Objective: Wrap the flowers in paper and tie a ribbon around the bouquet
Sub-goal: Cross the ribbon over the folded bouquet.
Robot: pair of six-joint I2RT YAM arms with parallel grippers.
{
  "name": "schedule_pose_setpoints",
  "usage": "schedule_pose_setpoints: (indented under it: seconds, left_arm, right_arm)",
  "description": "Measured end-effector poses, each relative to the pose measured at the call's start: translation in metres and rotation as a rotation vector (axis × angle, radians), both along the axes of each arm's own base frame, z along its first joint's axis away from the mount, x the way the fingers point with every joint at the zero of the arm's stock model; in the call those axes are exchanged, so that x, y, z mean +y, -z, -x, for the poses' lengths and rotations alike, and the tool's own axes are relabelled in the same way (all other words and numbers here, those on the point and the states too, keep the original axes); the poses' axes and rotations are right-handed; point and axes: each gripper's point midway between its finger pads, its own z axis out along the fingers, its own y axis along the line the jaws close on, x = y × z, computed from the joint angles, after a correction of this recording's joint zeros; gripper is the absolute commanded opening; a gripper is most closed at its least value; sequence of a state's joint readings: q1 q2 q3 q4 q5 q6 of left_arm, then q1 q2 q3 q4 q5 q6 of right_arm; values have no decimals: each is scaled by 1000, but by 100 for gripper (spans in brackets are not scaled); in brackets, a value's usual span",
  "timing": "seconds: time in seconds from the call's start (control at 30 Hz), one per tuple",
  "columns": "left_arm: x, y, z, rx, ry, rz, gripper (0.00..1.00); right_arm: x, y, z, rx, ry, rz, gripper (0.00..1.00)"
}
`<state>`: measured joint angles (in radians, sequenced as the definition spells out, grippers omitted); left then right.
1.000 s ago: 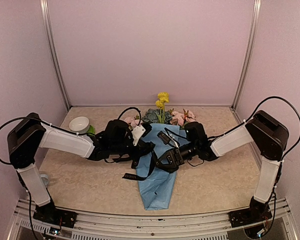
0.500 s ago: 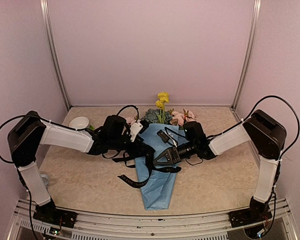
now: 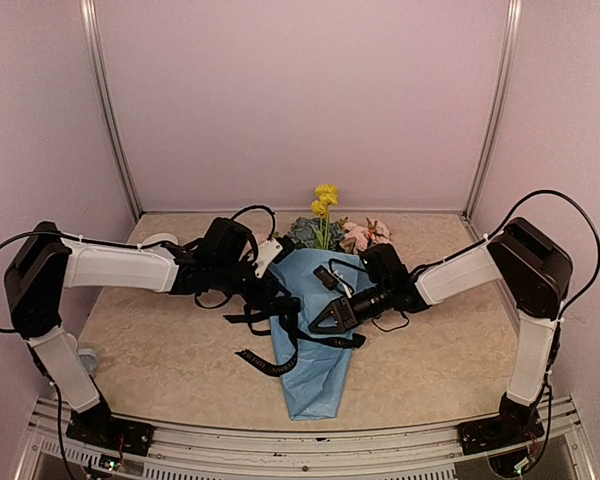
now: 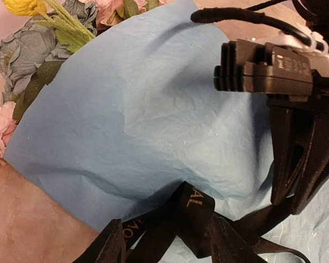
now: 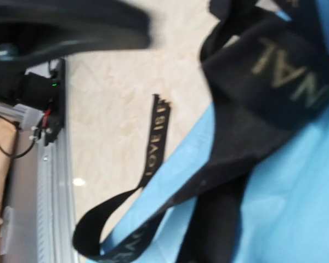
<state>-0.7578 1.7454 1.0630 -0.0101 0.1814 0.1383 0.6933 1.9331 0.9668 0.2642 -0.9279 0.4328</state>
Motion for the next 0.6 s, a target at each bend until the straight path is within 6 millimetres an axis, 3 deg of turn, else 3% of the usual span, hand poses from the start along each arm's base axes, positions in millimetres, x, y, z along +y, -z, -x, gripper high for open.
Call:
schedule_pose_setpoints:
  seconds: [0.17,0.27,0.43,0.53,0.6]
  left_arm:
    - [7,-13,18,70,3,9,51]
    - [1,-12,46,163,73,20,55]
    - [-9,15,106,318,199,-24,54]
    - [-9,32,125,375,233,-50,47]
    - [-8,41,129,400,237,-61,44]
  right_arm:
    - [0,2,-10,-21,35,53,23]
    - [0,2,-18,-34,60,94,29]
    - [-1,-4,-20,-44,48,119,44]
    - [-3,-3,-11,-46,11,135,47]
    - [-5,1,-5,-43,-11,154,48]
